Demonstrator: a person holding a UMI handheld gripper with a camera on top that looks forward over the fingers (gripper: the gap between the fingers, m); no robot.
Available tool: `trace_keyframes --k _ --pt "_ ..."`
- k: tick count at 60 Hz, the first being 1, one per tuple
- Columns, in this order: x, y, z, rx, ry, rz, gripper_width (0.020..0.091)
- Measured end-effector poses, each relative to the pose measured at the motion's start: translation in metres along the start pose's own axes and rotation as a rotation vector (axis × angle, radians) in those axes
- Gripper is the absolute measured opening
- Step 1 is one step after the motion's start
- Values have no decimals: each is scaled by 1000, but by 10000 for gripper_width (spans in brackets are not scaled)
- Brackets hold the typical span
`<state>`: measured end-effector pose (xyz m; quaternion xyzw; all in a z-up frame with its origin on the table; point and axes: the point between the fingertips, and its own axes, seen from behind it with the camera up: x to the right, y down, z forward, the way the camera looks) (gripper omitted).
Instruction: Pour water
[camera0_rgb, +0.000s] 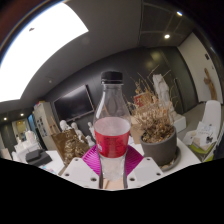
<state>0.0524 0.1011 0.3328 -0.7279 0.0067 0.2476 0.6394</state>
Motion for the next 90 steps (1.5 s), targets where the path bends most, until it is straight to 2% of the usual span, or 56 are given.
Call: trace_keyframes --k 8,20,32,40,41,43,49,54,56,59,62,66,73,80,90 --pt "81 22 -9 -26 136 -258 262" --pt "183 104 -11 -171 261 -335 263" --pt "226 166 -14 -253 292 -327 265" --pt "238 194 -18 -288 307 -302 270" --pt "237 192 -18 -275 304 -301 275" --pt "237 192 -16 -260 305 -300 289" --pt "235 191 -20 -242 318 -282 402" --pt "239 191 -25 -262 342 -265 498" --pt "240 192 -29 -280 360 -256 602" --pt "239 191 -37 -306 375 -247 862" --pt "235 189 -48 -334 396 -234 833" --pt "224 181 -65 -344 419 -234 860" --pt "191 168 -104 -375 453 -252 857" --pt "137 165 -151 -419 484 -234 855" --pt "48 156 -206 -422 512 -208 857"
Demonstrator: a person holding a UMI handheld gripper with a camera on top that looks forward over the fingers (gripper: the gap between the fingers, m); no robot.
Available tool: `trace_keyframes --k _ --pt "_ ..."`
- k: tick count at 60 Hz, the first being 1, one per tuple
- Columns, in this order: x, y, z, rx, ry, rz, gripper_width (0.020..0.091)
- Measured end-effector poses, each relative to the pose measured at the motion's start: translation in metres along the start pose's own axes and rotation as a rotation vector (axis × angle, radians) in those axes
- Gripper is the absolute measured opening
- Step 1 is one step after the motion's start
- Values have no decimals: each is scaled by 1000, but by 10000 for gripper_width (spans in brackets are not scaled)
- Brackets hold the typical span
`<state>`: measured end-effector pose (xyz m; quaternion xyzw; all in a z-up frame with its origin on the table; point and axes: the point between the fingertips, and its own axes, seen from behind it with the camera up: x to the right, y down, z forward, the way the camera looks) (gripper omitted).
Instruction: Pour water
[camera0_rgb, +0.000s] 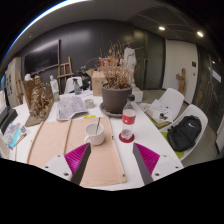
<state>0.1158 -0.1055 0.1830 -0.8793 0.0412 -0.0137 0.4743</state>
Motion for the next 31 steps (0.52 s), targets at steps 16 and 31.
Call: trace_keyframes --k 16,31 --pt "-63 11 -89 40 69 -59 858" --pt "-98 29 -111 24 75 -81 855"
